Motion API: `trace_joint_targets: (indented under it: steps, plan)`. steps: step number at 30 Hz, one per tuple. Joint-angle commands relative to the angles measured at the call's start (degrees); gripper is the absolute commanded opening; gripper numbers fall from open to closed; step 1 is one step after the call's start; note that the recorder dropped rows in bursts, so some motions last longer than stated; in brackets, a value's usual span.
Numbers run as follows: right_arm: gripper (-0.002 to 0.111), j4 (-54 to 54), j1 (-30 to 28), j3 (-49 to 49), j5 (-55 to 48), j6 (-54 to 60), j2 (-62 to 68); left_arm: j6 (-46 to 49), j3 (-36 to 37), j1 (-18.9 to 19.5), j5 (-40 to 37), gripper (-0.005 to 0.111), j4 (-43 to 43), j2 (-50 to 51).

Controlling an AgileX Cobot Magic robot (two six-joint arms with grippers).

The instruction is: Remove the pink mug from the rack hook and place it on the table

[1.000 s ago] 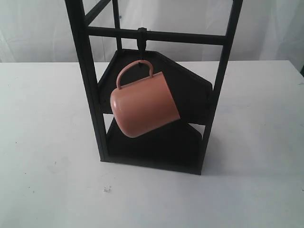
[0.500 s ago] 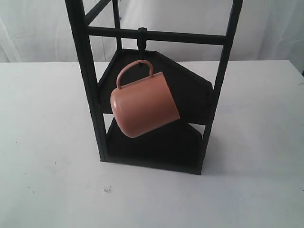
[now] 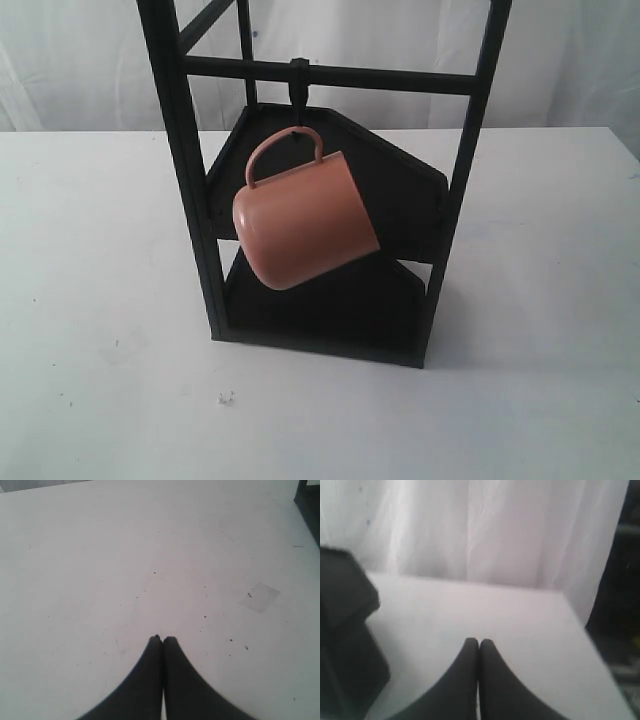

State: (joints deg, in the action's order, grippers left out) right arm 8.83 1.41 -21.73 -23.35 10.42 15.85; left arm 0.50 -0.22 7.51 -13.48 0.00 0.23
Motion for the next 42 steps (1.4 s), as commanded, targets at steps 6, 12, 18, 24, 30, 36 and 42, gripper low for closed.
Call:
trace_joint_targets:
  steps: [6,12,18,24,30,36,42]
  plan:
    - [0.0,30.1,7.7,-11.4,-30.8,30.7,27.0,-0.5,0.2,-0.2,0.1,0.0,0.0,-0.2]
    - [0.0,55.0,11.2,-13.8,-36.4,54.5,34.5,-0.5,0.2,-0.2,0.1,0.0,0.0,-0.2]
    - [0.0,62.7,12.7,-13.8,-38.3,60.8,35.3,-0.5,0.2,-0.2,0.1,0.0,0.0,-0.2]
    - [0.016,62.6,15.7,-13.8,-37.7,66.9,35.3,-0.5,0.2,-0.2,0.1,0.0,0.0,-0.2]
    - [0.044,65.0,16.8,-13.8,-23.5,75.6,35.3,-0.5,0.2,-0.2,0.1,0.0,0.0,-0.2]
    - [0.065,75.5,16.8,-13.8,-20.4,79.9,37.5,-0.5,0.2,-0.2,0.1,0.0,0.0,-0.2]
    - [0.065,80.7,16.8,-13.8,-24.3,89.3,42.5,-0.5,0.2,-0.2,0.1,0.0,0.0,-0.2]
